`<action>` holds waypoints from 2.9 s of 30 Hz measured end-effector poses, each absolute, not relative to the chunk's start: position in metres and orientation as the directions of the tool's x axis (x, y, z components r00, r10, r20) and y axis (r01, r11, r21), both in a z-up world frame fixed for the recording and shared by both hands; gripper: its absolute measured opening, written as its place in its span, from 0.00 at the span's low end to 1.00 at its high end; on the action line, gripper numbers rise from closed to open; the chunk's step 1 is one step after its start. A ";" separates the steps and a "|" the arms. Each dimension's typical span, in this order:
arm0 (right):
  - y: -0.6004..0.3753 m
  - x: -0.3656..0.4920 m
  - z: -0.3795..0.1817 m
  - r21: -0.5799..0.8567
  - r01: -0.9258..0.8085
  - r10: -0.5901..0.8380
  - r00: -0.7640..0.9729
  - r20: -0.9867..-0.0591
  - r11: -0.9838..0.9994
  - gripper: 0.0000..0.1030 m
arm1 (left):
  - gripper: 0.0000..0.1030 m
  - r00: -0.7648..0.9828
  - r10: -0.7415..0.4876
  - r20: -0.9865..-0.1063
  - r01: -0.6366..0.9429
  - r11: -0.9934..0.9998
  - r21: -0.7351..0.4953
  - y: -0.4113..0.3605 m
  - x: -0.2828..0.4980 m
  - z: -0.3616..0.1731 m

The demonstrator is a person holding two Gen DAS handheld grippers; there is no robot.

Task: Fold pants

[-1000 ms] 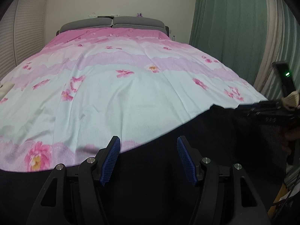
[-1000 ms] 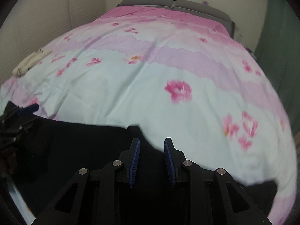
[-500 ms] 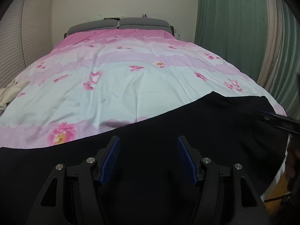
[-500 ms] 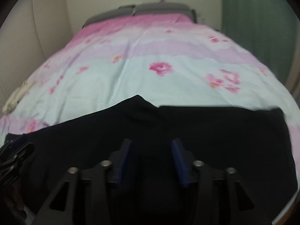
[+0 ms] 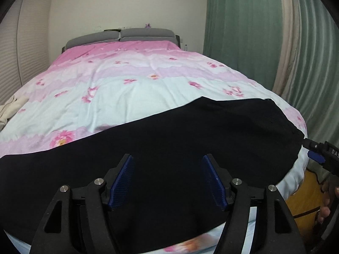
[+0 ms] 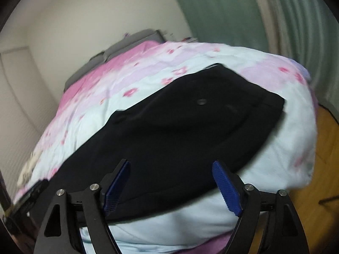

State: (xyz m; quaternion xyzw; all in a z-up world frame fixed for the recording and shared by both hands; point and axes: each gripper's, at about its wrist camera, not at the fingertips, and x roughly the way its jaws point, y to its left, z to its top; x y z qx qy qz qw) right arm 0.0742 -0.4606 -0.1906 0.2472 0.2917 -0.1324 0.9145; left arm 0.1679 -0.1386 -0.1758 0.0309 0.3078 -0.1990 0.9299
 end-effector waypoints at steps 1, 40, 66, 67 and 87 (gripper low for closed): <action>-0.466 0.070 -0.193 0.392 0.399 -0.105 0.799 -0.592 0.829 0.80 | 0.66 0.729 -0.361 -0.582 0.399 0.915 -0.067 -0.148 0.166 -0.176; -0.653 0.107 -0.295 0.827 0.344 -0.052 0.932 -0.360 0.445 0.28 | 0.66 0.473 -0.598 -0.647 0.796 0.604 0.023 -0.467 0.298 -0.193; -0.314 0.156 -0.086 0.053 0.098 -0.076 0.945 -0.317 0.994 0.26 | 0.66 0.770 -0.279 -0.574 0.293 0.953 -0.070 -0.049 0.200 -0.100; -0.294 0.158 -0.087 0.007 0.063 -0.057 0.945 -0.323 0.998 0.26 | 0.67 0.777 -0.260 -0.573 0.268 0.961 -0.073 -0.033 0.194 -0.101; -0.108 0.140 -0.229 -0.344 -0.456 0.116 0.723 -0.681 0.821 0.25 | 0.68 0.757 -0.206 -0.620 0.164 0.979 -0.125 0.050 0.156 -0.134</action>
